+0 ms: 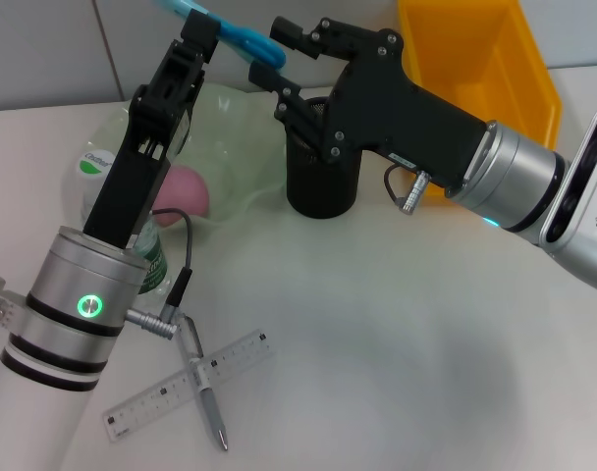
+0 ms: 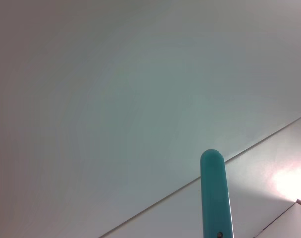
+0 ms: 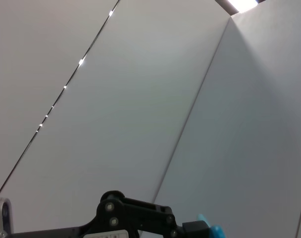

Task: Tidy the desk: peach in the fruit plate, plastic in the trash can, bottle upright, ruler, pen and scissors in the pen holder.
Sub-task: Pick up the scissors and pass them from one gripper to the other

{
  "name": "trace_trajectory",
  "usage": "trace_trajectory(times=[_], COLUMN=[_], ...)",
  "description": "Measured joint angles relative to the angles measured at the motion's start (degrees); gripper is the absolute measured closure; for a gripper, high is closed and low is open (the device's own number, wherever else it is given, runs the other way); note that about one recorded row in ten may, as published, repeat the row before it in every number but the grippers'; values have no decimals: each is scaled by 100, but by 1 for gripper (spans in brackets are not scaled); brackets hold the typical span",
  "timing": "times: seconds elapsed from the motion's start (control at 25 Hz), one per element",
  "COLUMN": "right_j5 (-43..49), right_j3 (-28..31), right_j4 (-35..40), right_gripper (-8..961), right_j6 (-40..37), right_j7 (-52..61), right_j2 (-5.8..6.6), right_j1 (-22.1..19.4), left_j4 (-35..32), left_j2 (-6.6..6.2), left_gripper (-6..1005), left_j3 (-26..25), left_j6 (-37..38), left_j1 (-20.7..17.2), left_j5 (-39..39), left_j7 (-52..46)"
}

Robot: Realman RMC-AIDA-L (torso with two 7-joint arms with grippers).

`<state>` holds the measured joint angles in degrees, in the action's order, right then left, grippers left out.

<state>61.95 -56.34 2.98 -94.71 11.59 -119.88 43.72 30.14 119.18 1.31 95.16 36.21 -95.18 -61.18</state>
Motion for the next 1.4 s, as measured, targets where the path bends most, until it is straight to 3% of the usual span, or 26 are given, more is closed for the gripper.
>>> trace_trajectory(times=[0.2,1.4], right_j5=[0,15], right_j3=[0,36], right_j4=[0,-240], right_gripper=[673,682], right_j6=[18,94], right_j7=[0,-226], right_j2=[0,0], right_j1=[5,156], left_j4=[-1,-9], left_j2=[0,0], left_gripper=[756,756], left_j3=[-1,-8], left_j6=[-31,-52], left_j1=[0,0], left_j5=[0,-1], left_j7=[-11,-43])
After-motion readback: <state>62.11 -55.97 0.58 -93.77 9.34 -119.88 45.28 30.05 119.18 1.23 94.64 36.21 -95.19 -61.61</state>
